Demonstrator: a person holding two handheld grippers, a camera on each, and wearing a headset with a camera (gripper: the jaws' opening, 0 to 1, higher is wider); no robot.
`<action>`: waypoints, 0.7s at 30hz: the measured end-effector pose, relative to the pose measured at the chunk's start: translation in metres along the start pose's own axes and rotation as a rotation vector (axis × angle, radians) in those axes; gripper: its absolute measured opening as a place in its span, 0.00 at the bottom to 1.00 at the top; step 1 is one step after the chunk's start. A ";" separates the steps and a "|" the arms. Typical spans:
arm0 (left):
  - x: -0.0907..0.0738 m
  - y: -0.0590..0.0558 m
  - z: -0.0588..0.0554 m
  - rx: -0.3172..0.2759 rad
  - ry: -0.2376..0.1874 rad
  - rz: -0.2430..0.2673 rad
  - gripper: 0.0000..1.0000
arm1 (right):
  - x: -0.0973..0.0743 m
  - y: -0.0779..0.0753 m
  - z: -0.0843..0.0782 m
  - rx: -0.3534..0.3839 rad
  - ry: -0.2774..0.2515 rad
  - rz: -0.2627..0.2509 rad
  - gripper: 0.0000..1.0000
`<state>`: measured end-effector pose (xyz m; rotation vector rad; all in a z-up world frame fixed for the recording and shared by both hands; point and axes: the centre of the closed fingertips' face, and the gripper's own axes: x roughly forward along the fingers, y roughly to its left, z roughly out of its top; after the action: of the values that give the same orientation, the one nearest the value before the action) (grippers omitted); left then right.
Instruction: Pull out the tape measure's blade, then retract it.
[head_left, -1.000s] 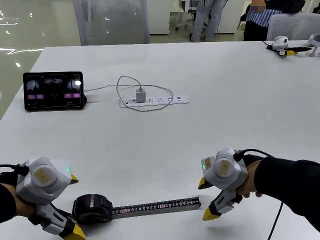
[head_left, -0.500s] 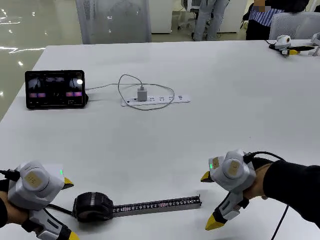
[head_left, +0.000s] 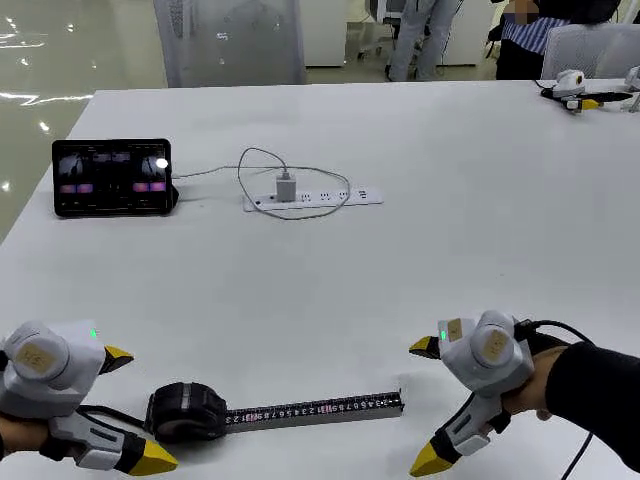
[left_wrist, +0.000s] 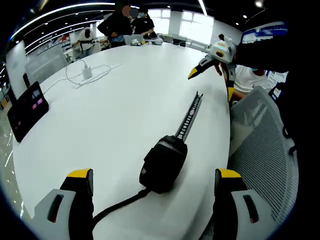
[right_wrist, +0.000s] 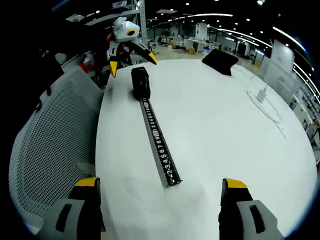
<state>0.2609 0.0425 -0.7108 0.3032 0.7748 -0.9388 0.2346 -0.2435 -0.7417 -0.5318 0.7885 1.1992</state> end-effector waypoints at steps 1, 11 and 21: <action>-0.002 0.001 0.003 -0.004 -0.027 0.013 0.99 | -0.002 -0.002 0.001 0.020 -0.014 -0.022 0.99; -0.022 0.012 -0.005 -0.074 -0.138 0.150 0.99 | -0.033 -0.021 -0.003 0.155 -0.163 -0.207 0.99; -0.045 0.027 -0.022 -0.099 -0.224 0.291 0.99 | -0.051 -0.009 -0.026 0.233 -0.184 -0.264 0.99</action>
<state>0.2565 0.0973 -0.6964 0.2127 0.5515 -0.6444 0.2283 -0.2966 -0.7190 -0.3166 0.6670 0.8848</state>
